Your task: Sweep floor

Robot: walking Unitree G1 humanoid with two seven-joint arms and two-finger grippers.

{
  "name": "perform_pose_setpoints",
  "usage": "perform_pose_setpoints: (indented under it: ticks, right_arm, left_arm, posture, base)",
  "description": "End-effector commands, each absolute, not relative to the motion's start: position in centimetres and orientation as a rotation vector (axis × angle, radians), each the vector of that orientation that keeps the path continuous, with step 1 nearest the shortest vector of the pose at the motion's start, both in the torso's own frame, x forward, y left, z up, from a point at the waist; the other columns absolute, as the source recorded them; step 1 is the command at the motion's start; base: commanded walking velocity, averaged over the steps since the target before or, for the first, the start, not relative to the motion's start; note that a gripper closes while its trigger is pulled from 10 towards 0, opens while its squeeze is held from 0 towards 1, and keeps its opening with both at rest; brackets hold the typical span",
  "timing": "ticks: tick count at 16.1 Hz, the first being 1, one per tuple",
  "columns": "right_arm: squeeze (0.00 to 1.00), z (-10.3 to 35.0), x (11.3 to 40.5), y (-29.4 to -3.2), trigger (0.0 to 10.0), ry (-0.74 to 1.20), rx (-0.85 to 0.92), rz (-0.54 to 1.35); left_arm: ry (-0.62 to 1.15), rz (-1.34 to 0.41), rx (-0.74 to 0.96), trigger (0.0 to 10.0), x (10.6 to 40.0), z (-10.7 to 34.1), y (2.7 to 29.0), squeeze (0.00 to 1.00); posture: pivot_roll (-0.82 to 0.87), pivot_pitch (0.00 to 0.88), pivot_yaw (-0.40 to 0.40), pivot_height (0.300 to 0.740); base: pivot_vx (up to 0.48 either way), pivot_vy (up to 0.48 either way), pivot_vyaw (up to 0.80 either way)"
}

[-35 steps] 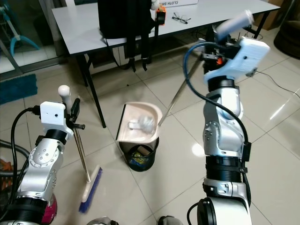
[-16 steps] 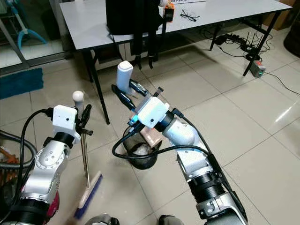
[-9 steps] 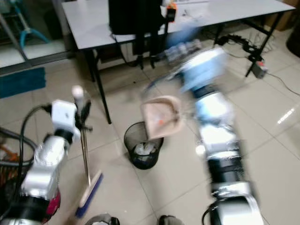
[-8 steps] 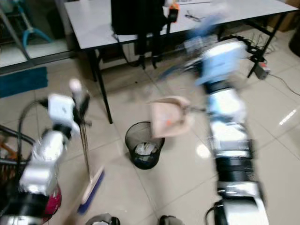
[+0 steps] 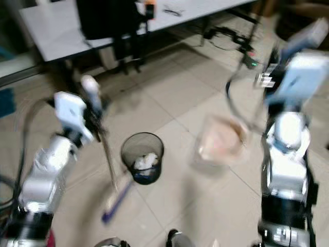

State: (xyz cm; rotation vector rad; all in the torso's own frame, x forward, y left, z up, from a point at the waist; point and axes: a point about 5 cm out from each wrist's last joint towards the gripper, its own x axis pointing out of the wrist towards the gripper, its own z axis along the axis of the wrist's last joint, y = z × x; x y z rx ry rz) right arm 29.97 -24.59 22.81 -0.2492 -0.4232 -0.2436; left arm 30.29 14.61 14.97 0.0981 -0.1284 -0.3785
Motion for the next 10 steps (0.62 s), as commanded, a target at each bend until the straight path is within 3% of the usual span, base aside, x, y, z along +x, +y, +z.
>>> perform_pose_setpoints:
  ticks: [1,6,10]
  right_arm:
    - [0.00,22.9,29.9,-24.1,10.0,-0.426,-0.256,-0.245]
    - [0.00,19.1,29.6,-22.6,10.0,-0.299,-0.238,-0.242]
    - [0.00,18.0,29.2,-21.3,10.0,-0.270,-0.238,-0.211]
  left_arm:
    - [-0.137,-0.445,0.115,10.0,29.9,15.4,14.1,0.00]
    - [-0.082,-0.494,0.117,10.0,28.9,14.0,13.8,0.00]
    - [-0.122,-0.366,0.106,10.0,29.6,14.5,14.9,0.00]
  posture:
    - [0.01,0.080,0.043,0.740]
    - [0.01,0.081,0.040,0.740]
    - [0.01,0.088,0.039,0.740]
  base:
    - [0.000,0.000,-0.80]
    - [0.000,0.000,-0.80]
    - [0.000,0.000,-0.80]
